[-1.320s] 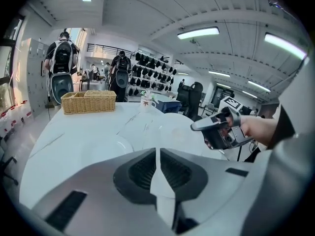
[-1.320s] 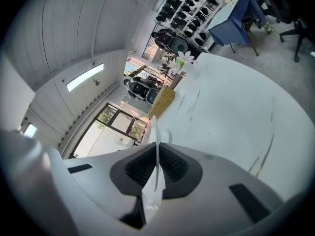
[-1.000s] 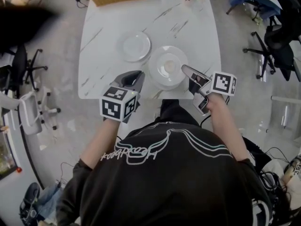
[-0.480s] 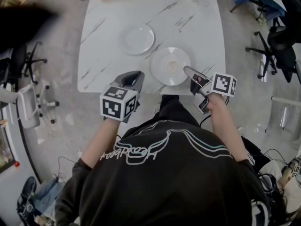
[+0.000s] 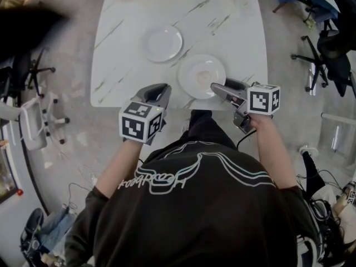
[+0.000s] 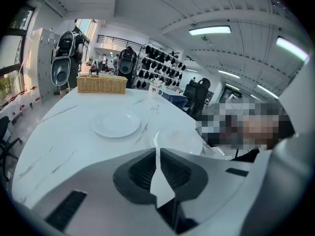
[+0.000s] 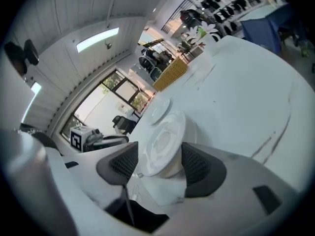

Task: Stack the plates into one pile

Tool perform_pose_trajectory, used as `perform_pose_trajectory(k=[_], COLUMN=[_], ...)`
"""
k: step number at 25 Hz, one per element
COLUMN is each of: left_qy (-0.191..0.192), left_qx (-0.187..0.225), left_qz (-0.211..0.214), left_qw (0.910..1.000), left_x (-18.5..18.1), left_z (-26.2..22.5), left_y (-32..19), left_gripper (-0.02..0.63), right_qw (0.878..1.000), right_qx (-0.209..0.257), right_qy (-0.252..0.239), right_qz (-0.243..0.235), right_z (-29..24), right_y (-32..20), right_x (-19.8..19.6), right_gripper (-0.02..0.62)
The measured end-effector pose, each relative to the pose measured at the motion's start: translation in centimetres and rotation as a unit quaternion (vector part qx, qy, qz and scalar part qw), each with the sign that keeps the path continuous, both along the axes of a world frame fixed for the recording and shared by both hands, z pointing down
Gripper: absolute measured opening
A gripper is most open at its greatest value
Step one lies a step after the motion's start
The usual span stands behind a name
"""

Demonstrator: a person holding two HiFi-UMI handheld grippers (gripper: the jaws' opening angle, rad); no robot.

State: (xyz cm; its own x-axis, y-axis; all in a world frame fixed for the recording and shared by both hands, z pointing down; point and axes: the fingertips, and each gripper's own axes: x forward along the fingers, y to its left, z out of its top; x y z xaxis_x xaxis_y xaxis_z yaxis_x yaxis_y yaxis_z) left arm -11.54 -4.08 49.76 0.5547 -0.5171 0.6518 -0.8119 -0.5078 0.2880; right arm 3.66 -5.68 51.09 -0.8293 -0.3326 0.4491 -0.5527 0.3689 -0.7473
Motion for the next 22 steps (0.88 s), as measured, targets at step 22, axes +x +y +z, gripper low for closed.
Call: perform_pose_trajectory(k=[22], left_qy=[0.0], left_qx=[0.01], left_qz=[-0.02], left_qw=[0.9998], left_x=[-1.0], left_z=[-0.8], left_y=[1.0], left_gripper=[0.044], right_qw=[0.929], right_qx=[0.114], right_qy=[0.279], right_qz=[-0.217], right_z=[1.1], right_y=[2.1], right_x=[0.9], right_gripper=[0.314])
